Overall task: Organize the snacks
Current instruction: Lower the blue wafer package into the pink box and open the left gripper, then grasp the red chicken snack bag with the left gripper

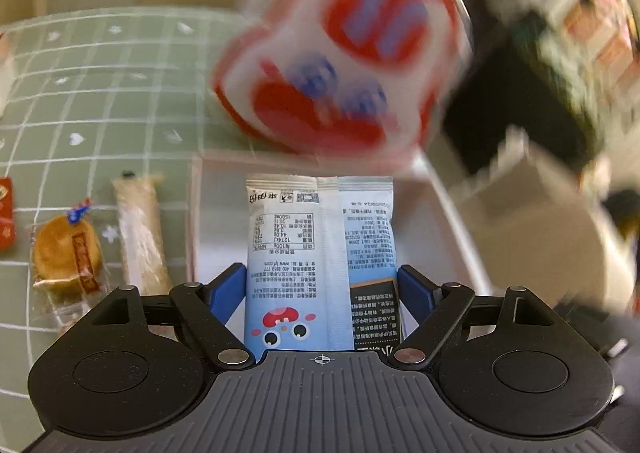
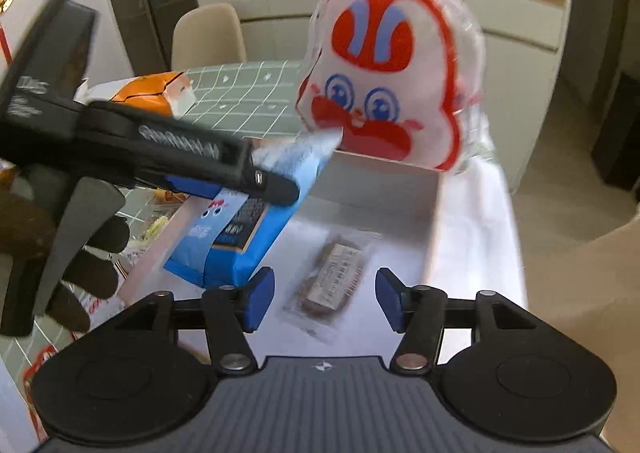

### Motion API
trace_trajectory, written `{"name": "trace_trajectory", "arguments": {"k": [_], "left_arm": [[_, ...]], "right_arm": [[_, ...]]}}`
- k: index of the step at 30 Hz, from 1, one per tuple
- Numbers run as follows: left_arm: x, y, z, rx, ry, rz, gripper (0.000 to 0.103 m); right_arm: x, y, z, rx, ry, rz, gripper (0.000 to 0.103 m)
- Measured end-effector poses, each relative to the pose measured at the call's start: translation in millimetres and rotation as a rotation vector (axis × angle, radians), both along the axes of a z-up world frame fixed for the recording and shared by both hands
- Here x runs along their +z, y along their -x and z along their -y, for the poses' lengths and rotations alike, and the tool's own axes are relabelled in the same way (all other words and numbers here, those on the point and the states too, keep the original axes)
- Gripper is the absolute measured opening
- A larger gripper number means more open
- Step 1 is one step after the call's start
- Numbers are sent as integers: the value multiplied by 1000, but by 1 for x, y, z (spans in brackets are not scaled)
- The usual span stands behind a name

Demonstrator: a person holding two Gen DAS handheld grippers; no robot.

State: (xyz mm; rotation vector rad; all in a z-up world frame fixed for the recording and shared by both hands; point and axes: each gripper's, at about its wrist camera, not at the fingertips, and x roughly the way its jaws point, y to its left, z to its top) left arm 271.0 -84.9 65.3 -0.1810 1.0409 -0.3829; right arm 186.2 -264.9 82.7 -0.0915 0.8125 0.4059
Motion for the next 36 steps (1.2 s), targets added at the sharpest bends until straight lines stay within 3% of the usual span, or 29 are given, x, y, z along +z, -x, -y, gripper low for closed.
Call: {"name": "trace_trajectory", "arguments": {"k": [4, 5, 8, 9, 14, 18, 21, 26, 31, 36], "left_arm": [[-5, 11, 30, -121, -221, 20, 85], [-5, 12, 30, -100, -214, 28, 83], [7, 14, 6, 92, -1, 64, 79], [11, 15, 1, 118, 31, 73, 79], [34, 50, -8, 63, 14, 151, 79], [29, 105, -44, 72, 21, 92, 79], [14, 150, -78, 68, -3, -16, 77], [-4, 218, -142, 180, -24, -155, 77], [-2, 265, -184, 299, 5, -183, 73], [-4, 291, -194, 331, 53, -228, 72]], "right_arm": [[5, 33, 4, -35, 48, 33, 61], [4, 38, 3, -44, 67, 35, 61], [-2, 61, -1, -86, 131, 38, 61], [-3, 69, 0, -103, 133, 37, 61], [-7, 97, 3, -149, 54, -4, 62], [-13, 107, -10, -105, 14, -57, 62], [-17, 115, -28, -44, -14, -78, 62], [-30, 122, -68, 106, -36, -120, 63], [-48, 126, -96, 147, 17, -145, 63], [-57, 137, -103, 163, 92, -90, 63]]}}
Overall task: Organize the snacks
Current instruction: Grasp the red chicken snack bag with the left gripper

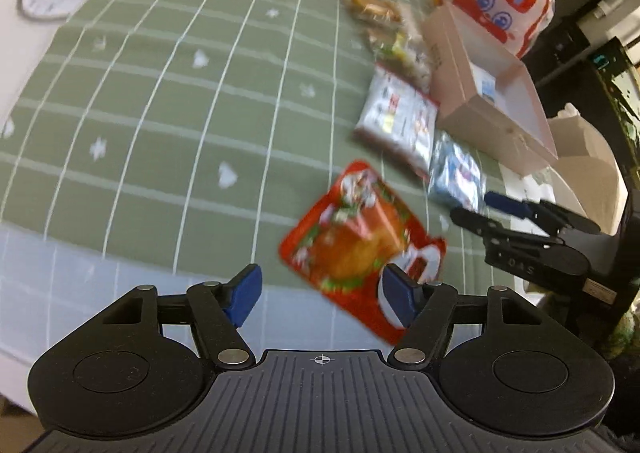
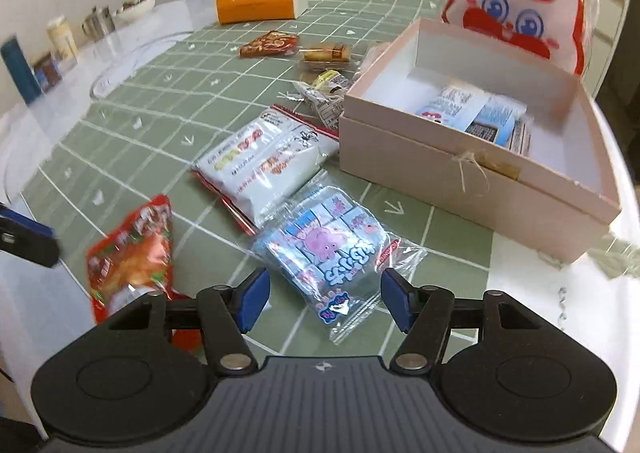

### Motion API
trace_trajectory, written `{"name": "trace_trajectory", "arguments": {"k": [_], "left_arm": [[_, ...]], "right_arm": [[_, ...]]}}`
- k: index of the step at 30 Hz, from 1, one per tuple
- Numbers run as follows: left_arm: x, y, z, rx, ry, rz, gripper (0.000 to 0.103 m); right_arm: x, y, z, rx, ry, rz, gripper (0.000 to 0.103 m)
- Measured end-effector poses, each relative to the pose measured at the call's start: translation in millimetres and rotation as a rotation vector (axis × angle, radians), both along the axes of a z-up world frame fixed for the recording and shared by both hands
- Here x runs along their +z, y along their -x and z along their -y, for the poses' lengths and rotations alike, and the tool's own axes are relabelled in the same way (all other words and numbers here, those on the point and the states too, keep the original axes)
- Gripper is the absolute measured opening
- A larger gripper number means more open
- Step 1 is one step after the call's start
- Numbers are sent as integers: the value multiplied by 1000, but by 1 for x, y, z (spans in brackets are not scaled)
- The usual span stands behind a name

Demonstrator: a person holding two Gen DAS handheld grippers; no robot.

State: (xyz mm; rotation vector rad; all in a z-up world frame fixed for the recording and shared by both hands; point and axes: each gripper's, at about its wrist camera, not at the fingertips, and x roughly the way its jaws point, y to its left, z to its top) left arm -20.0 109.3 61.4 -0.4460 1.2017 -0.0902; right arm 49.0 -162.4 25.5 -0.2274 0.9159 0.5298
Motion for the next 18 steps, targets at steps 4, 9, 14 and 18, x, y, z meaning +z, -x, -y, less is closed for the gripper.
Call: {"name": "trace_trajectory", "arguments": {"k": [4, 9, 14, 18], "left_arm": [[-20, -7, 10, 41, 51, 7, 72], [-28, -39, 33, 39, 106, 104, 71], [-8, -49, 50, -9, 44, 183, 70], [-13, -28, 39, -2, 12, 125, 70]], "right_arm": [[0, 18, -12, 68, 27, 26, 63], [1, 40, -20, 149, -2, 7, 63], [16, 44, -2, 150, -34, 44, 63], [20, 31, 5, 126, 5, 119, 67]]}}
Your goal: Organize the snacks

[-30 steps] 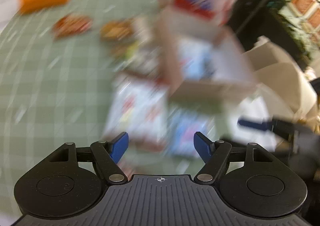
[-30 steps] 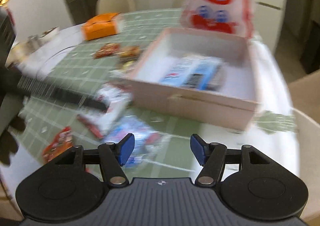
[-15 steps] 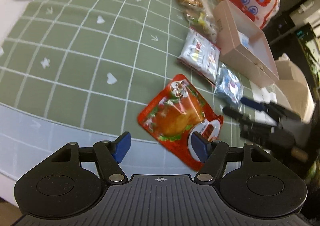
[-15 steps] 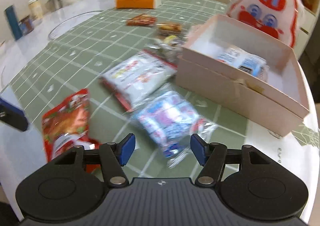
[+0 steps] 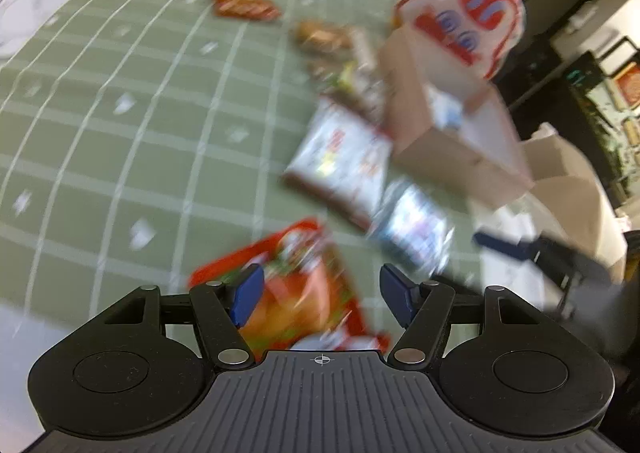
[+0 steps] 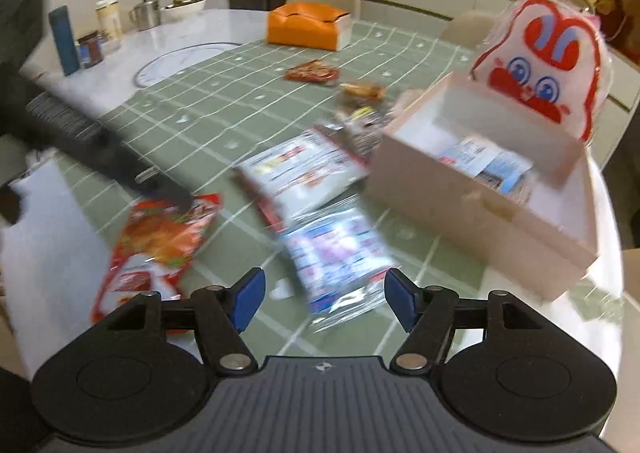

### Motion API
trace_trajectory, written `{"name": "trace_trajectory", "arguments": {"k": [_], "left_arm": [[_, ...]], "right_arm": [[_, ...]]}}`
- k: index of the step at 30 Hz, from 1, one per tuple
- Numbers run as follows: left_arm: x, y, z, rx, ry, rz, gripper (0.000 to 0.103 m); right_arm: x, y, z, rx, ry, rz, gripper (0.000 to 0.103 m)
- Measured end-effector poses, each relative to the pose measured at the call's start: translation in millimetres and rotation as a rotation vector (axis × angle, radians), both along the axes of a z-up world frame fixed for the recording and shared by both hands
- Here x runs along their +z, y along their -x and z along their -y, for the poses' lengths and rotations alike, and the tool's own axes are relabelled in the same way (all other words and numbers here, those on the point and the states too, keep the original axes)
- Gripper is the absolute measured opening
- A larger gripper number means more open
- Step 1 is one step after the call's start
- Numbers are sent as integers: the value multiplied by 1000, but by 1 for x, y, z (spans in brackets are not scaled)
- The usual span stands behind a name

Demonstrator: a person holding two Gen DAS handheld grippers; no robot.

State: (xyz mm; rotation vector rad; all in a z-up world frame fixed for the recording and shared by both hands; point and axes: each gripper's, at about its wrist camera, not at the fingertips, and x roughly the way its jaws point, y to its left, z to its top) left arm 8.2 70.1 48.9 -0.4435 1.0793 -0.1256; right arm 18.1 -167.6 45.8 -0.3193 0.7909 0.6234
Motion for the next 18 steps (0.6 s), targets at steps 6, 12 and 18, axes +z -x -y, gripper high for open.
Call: {"name": "trace_trajectory", "arguments": {"k": [6, 12, 18], "left_arm": [[-14, 38, -33, 113, 75, -52, 70], [-28, 45, -34, 139, 172, -26, 69], [-27, 25, -11, 85, 148, 24, 75]], "right_arm": [[1, 3, -23, 116, -105, -98, 67], [-20, 21, -45, 126, -56, -127, 66], [-24, 19, -37, 94, -52, -166, 66]]}}
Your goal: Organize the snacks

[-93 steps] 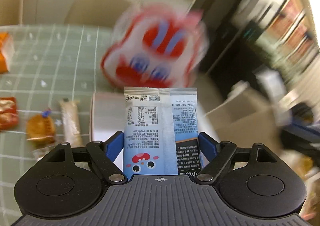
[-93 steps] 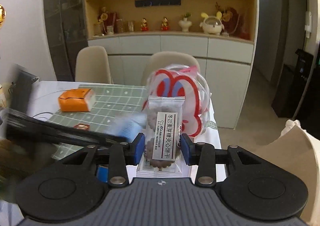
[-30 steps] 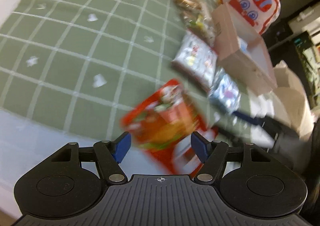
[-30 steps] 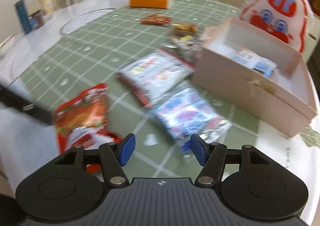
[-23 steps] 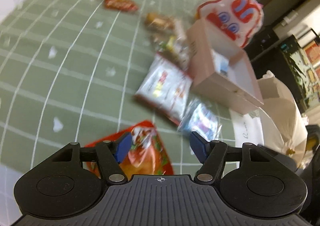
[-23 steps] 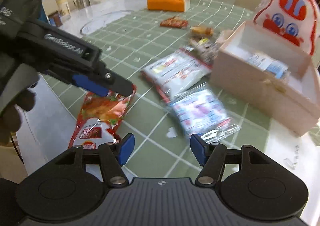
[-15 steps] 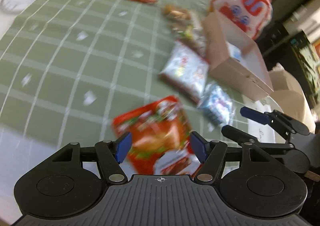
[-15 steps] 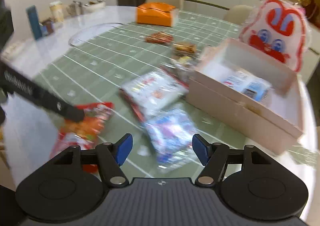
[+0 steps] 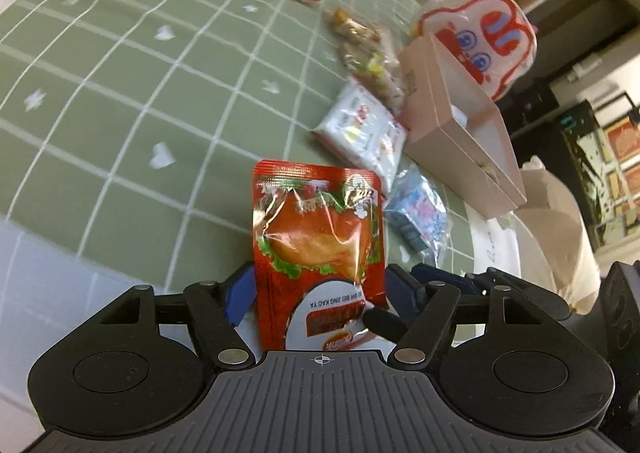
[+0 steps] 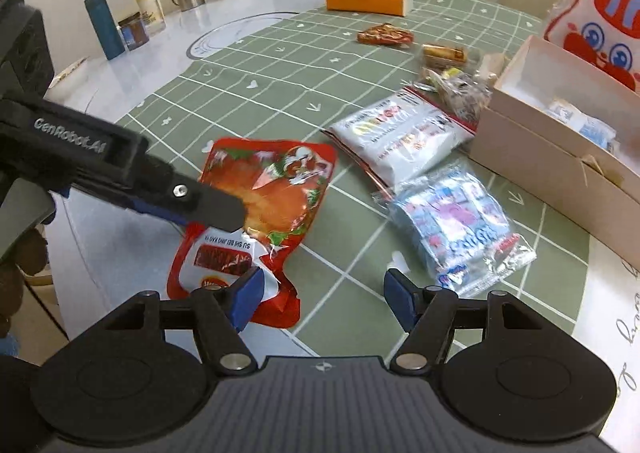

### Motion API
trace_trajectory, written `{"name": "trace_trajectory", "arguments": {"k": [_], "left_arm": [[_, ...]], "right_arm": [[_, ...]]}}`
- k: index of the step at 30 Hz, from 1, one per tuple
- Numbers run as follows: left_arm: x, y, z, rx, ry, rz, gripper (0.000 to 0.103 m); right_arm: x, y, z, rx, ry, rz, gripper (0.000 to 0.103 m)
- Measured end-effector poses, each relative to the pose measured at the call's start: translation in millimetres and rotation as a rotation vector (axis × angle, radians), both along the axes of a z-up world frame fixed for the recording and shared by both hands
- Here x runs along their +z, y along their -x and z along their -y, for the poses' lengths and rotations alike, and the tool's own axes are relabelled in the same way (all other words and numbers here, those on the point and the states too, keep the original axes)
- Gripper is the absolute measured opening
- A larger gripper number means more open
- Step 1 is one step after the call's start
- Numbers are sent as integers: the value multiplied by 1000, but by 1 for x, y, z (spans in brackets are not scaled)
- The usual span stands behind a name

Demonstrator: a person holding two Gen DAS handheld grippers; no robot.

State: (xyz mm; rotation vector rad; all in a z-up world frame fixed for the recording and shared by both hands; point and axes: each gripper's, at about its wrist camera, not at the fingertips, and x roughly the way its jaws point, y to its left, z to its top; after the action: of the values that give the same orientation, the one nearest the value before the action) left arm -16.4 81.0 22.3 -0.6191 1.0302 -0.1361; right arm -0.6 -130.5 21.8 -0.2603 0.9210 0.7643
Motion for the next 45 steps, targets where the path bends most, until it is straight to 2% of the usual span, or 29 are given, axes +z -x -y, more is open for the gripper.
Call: {"name": "trace_trajectory", "arguments": {"k": [3, 6, 9, 12, 15, 17, 22, 25, 28, 31, 32, 36, 39, 41, 43, 45], "left_arm": [[10, -6, 11, -50, -8, 28, 74], [22, -8, 20, -96, 21, 55, 74], [31, -15, 35, -154, -5, 72, 74], [26, -28, 48, -185, -45, 59, 74], [10, -40, 52, -186, -65, 16, 74], [3, -45, 55, -179, -119, -4, 71], [1, -47, 62, -209, -162, 2, 71], [-1, -48, 60, -210, -154, 10, 71], [0, -47, 60, -216, -155, 23, 71], [-2, -44, 59, -223, -129, 48, 72], [-3, -45, 58, -221, -113, 52, 71], [-12, -48, 57, -235, 33, 52, 68], [-12, -51, 60, -246, 32, 63, 68], [-11, -55, 60, -239, 31, 44, 65], [-8, -57, 65, -255, -11, 32, 51], [-7, -57, 68, -275, -35, 27, 44]], "right_arm": [[1, 0, 8, -30, 6, 9, 66], [0, -5, 17, -54, 5, 13, 65], [-1, -9, 28, -77, -4, 5, 65], [-5, -8, 33, -83, 0, 16, 63], [-6, -5, 38, -77, 2, 37, 63], [-6, -5, 41, -77, -8, 41, 63], [-7, -1, 42, -87, -17, 52, 63], [-6, 1, 44, -90, -20, 52, 60], [1, 3, 48, -114, -27, 78, 45], [3, 2, 53, -142, -6, 90, 39], [2, 1, 53, -143, -6, 81, 38], [-4, 0, 48, -144, 29, 79, 37], [-5, 2, 46, -143, 37, 92, 36], [-6, 3, 45, -147, 32, 94, 36], [-6, 3, 46, -154, 22, 86, 36], [-5, 5, 47, -162, 7, 79, 36]]}}
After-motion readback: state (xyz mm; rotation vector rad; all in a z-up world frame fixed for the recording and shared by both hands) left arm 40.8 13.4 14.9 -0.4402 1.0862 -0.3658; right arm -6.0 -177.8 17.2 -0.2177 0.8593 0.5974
